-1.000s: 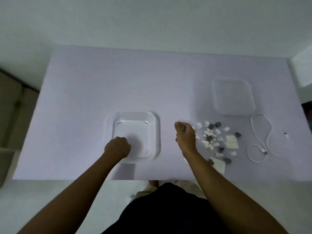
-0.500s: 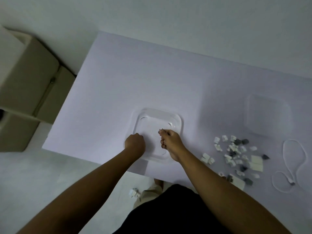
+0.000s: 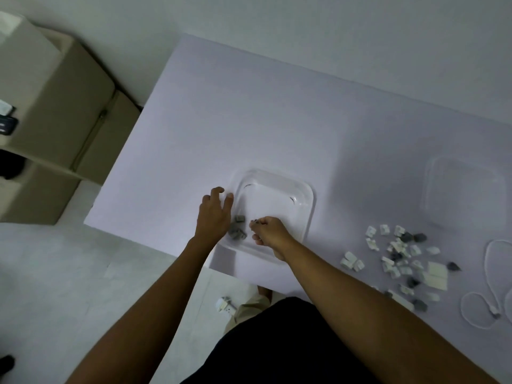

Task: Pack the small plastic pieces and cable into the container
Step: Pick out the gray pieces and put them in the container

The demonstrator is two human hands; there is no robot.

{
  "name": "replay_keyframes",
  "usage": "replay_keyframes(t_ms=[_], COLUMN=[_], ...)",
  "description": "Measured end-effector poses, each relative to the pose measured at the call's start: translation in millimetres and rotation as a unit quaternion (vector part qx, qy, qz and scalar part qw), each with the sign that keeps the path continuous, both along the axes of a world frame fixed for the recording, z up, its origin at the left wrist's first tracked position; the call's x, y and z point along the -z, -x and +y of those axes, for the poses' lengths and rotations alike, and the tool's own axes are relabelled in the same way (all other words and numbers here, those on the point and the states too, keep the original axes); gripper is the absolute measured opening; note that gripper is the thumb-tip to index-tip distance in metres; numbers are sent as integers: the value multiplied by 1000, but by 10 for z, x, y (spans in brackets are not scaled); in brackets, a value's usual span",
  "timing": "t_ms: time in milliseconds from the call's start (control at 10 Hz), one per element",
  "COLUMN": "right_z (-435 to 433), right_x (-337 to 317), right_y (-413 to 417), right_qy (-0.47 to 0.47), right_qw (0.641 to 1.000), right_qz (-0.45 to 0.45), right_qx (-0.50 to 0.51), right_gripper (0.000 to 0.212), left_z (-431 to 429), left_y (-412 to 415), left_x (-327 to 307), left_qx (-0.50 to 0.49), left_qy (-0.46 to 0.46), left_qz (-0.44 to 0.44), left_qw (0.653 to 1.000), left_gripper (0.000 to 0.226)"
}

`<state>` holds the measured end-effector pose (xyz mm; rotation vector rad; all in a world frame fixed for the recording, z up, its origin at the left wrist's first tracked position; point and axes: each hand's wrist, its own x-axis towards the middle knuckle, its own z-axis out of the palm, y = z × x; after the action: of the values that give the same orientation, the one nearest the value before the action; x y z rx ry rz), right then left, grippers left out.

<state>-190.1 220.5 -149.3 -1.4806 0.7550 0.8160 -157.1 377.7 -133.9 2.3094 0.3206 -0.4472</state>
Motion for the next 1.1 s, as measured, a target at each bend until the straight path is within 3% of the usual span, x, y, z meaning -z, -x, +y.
replay_keyframes(t_ms=[200, 300, 500, 600, 700, 800, 1000, 1100], right_z=[217, 163, -110, -135, -162, -222, -370, -665], right_x=[-68, -117, -68, -40, -17, -11, -126, -241], right_y=[3, 65, 176, 190, 181, 243, 333, 510], right_qy=[21, 62, 174, 230, 227, 234, 217, 198], right_qw=[995, 984, 965, 953, 944, 910, 934, 958], right_qz=[-57, -88, -132, -104, -124, -188, -161, -173], right_qx=[-81, -139, -144, -165, -202, -286, -233, -119], right_gripper=[10, 25, 21, 23, 25, 40, 47, 51], left_z=[-104, -205, -391, -417, -454, -526, -601, -759], left_y=[92, 145, 247, 269, 282, 317, 344, 356], left_x=[144, 144, 200, 219, 206, 191, 164, -10], left_qx=[-34, -51, -65, -66, -67, -67, -63, -24], left_qy=[106, 126, 132, 127, 130, 122, 87, -66], left_qz=[19, 23, 23, 21, 16, 11, -4, -62], left_qw=[994, 990, 989, 989, 989, 990, 994, 996], left_gripper=[49, 49, 48, 41, 39, 47, 48, 49])
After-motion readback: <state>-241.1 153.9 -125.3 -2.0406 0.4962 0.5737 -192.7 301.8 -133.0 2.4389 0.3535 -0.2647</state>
